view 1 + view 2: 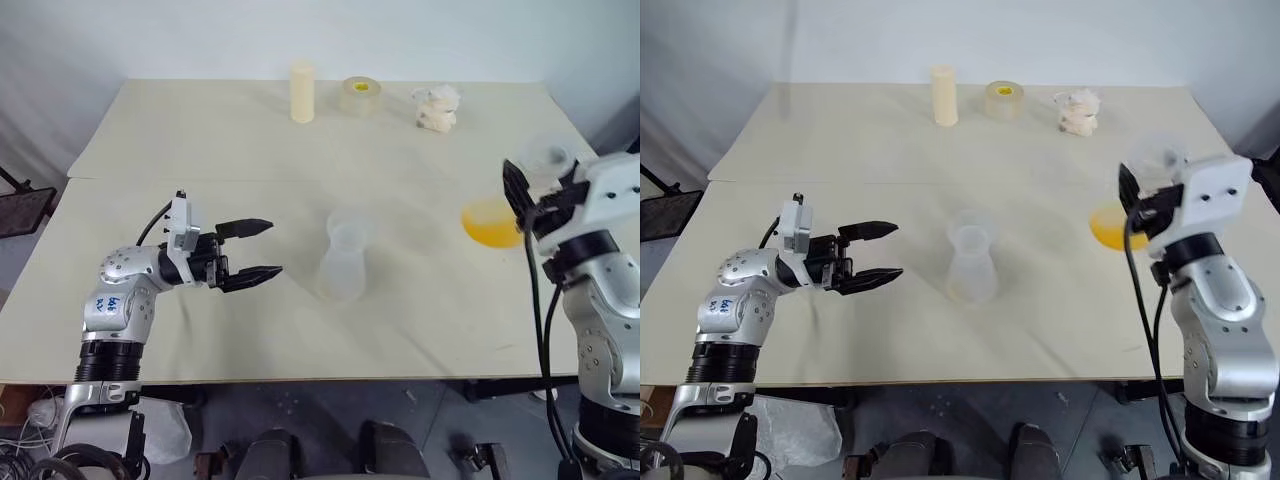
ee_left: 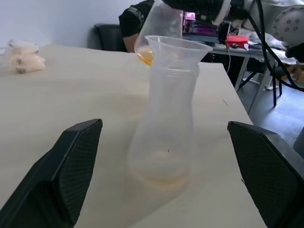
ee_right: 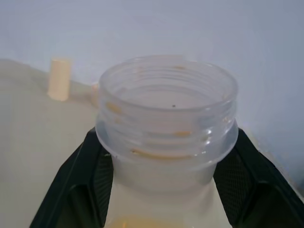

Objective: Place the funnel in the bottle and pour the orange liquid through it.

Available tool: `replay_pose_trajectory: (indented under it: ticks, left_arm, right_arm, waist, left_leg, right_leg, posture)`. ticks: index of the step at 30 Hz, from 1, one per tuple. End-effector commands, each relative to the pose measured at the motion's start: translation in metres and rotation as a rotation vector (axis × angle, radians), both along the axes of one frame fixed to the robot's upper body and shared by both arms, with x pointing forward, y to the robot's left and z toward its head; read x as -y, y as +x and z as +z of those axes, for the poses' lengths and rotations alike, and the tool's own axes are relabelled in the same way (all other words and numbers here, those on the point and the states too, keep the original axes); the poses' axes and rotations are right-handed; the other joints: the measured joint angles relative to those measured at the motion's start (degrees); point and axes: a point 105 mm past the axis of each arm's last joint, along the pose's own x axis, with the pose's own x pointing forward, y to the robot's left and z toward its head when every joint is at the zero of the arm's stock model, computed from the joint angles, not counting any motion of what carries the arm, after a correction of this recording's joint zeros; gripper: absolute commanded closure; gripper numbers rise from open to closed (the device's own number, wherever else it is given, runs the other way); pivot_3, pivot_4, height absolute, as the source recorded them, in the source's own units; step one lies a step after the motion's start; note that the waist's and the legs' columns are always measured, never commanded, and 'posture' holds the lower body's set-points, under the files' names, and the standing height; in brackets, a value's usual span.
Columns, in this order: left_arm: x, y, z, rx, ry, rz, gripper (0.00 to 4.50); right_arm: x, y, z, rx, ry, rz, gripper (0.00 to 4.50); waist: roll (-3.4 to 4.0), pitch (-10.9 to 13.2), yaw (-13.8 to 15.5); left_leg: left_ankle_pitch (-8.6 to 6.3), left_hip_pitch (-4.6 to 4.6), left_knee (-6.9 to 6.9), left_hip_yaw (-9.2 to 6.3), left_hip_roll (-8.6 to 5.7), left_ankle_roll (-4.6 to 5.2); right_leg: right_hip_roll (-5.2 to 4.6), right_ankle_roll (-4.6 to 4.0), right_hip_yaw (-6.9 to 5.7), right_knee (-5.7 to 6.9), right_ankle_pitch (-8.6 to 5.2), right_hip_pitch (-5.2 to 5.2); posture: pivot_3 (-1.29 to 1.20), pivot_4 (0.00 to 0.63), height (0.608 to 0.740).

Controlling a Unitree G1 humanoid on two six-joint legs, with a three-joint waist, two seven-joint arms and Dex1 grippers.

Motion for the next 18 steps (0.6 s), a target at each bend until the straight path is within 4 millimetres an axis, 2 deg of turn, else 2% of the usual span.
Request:
replay_pose_trajectory:
  ticks: [1, 6, 8, 13, 18]
  left_arm:
    - [-0.007, -0.002, 0.012, 0.064, -0.057, -0.012, 0.00]
    - [-0.011, -0.002, 0.009, 0.061, -0.072, -0.016, 0.00]
    - [-0.012, -0.004, 0.007, 0.045, -0.075, -0.024, 0.00]
    - [-0.010, -0.006, 0.002, 0.032, -0.058, -0.039, 0.00]
    - [-0.006, -0.007, 0.002, 0.025, -0.064, -0.047, 0.00]
  right_arm:
    - [-0.030, -0.007, 0.014, 0.075, -0.205, 0.012, 2.04]
    - [-0.064, 0.000, 0.005, 0.045, -0.457, 0.053, 2.04]
    - [-0.072, 0.000, 0.006, 0.087, -0.508, 0.047, 2.04]
    - [-0.101, -0.003, 0.006, 0.236, -0.762, 0.051, 2.04]
    - [-0.113, -0.001, 0.001, 0.299, -0.908, 0.059, 2.04]
  waist:
    - [0.00, 0.00, -0.02]
    - [-0.01, 0.00, -0.38]
    - [-0.01, 0.00, -0.44]
    - [-0.01, 0.00, -0.72]
    - [-0.01, 0.00, -0.54]
  left_leg:
    - [0.00, -0.01, 0.00, -0.01, -0.01, 0.00]
    - [0.00, -0.04, 0.01, 0.01, 0.00, 0.00]
    - [0.00, -0.04, 0.00, 0.00, 0.01, 0.00]
    - [0.00, -0.05, 0.00, 0.04, 0.00, 0.00]
    - [0.00, -0.06, 0.01, 0.01, 0.01, 0.00]
  right_leg:
    - [0.00, 0.00, -0.02, 0.00, 0.00, 0.00]
    - [-0.01, 0.00, -0.04, -0.04, 0.00, -0.01]
    - [-0.01, 0.00, -0.07, -0.03, 0.00, -0.01]
    - [-0.01, 0.00, -0.05, -0.04, 0.00, -0.04]
    - [-0.02, 0.00, -0.05, -0.04, 0.00, -0.03]
  posture:
    - [0.00, 0.150, 0.740]
    - [0.00, 0.150, 0.740]
    - [0.00, 0.150, 0.740]
    - [0.00, 0.150, 0.740]
    - [0.00, 0.150, 0.740]
